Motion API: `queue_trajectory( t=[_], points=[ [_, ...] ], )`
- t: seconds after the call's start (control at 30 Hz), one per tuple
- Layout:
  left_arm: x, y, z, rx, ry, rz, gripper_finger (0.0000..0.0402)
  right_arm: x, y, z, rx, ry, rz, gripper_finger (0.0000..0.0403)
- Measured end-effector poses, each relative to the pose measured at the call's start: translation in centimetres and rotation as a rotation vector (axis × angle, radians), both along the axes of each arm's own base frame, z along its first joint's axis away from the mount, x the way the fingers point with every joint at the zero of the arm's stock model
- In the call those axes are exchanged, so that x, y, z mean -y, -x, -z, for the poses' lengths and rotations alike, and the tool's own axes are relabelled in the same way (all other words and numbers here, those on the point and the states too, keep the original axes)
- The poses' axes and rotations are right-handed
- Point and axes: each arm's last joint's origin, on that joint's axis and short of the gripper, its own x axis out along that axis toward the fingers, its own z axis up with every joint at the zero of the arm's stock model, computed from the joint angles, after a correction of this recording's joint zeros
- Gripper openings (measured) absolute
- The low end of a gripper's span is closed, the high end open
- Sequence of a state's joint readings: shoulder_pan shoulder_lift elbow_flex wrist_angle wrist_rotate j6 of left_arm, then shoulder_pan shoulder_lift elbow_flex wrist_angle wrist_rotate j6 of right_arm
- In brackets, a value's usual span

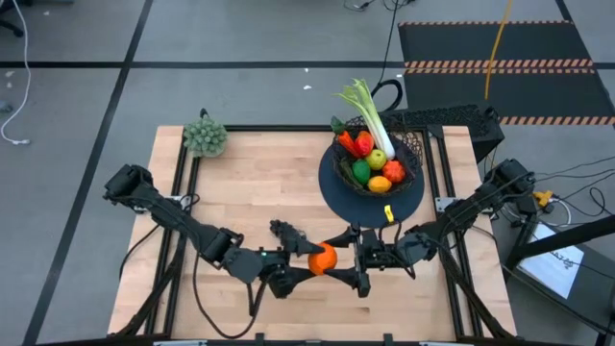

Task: Build produce basket
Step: Put the orange into the black wire basket

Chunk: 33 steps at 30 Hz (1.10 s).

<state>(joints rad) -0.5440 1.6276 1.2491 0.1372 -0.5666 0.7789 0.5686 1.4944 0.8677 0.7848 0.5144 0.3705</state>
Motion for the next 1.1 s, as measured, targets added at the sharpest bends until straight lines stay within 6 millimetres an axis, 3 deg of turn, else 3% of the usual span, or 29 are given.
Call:
queue_trajectory(
  t=[0.3, 0.5, 0.73, 0.9, 1.1],
  points=[
    [0.1, -0.1, 0.0, 0.014, 0.004, -0.010, 0.0346, 0.0, 0.0, -0.1, 0.007, 0.047, 0.009, 0.0303],
    [0.5, 0.1, 0.0, 0.022, 0.029, -0.024, 0.0395, 0.0, 0.1, -0.1, 0.009, 0.126, 0.011, 0.0311],
    [1.6, 1.0, -0.1, 0.038, -0.011, -0.094, 0.0391, -0.1, 0.6, -0.8, 0.031, 0.228, 0.009, 0.0304],
    [1.9, 1.4, -0.3, 0.053, 0.006, -0.120, 0.0397, -0.6, 1.8, -1.6, 0.036, 0.385, -0.004, 0.0303],
    [1.2, 3.0, -2.7, 0.103, 0.245, -0.118, 0.0399, -1.6, 3.4, -1.2, -0.072, 0.733, 0.118, 0.0305]
  ],
)
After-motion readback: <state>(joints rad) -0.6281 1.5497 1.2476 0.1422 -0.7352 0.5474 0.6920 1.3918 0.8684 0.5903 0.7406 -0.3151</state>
